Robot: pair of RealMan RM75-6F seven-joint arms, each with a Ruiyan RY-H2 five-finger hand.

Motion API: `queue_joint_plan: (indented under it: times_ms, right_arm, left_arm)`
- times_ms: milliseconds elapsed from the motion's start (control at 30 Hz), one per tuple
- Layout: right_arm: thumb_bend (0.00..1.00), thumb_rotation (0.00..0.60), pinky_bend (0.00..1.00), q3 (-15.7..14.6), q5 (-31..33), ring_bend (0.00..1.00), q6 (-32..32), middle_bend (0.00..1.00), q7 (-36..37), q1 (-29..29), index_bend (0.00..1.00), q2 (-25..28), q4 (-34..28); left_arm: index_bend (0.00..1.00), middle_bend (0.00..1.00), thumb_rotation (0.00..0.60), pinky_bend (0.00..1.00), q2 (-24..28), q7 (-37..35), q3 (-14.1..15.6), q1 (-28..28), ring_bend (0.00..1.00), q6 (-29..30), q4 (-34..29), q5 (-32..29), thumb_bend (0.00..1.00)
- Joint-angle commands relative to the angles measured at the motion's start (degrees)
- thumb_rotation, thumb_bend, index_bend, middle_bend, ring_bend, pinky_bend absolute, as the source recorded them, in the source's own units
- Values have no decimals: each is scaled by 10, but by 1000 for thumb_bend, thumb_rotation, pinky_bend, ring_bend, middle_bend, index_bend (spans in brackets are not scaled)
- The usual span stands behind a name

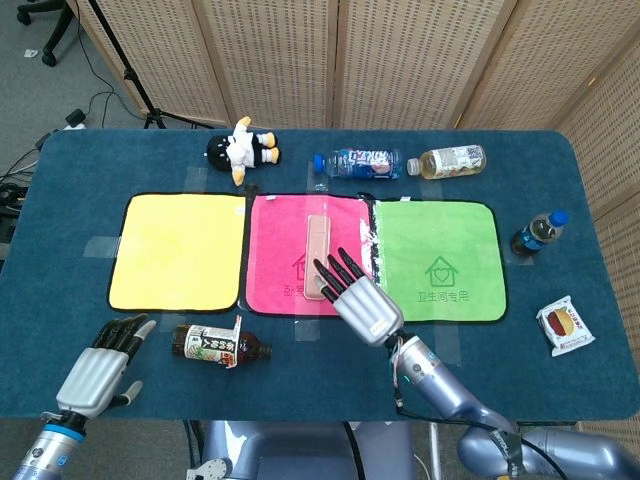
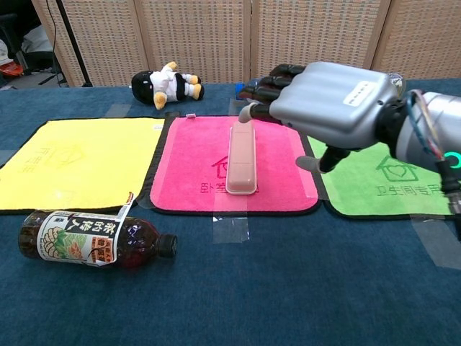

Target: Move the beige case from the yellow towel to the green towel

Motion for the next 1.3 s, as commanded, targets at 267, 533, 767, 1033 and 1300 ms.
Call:
queue_joint_plan:
  times_ms: [267,533,767,1033,1300]
  right_arm:
    - [672,600,0,2,45,0,-42,31,-71,94,143,-57,78]
    - [672,600,0,-2,93,0,-70,57,-94,161,171,-105,162]
    - [672,600,0,-13,118,0,-82,57,-90,197,171,-132,214]
    - [672,600,0,-10,139,0,-100,57,-78,240,171,-150,276]
    - [672,600,0,-18,156,0,-109,57,-49,272,171,-165,324]
  left_arm:
    - [0,0,600,21,-1,-17,-9,-1,0,-10,10,-8,305]
    - [0,0,600,21,-4,-27,-14,-5,0,-28,18,-23,305]
    - [0,0,600,21,-5,-33,-18,-5,0,-30,23,-25,306]
    - [0,0,600,21,-13,-32,-17,-10,0,-49,30,-33,306]
    - [0,0,600,21,-18,-32,-17,-13,0,-58,34,-36,307]
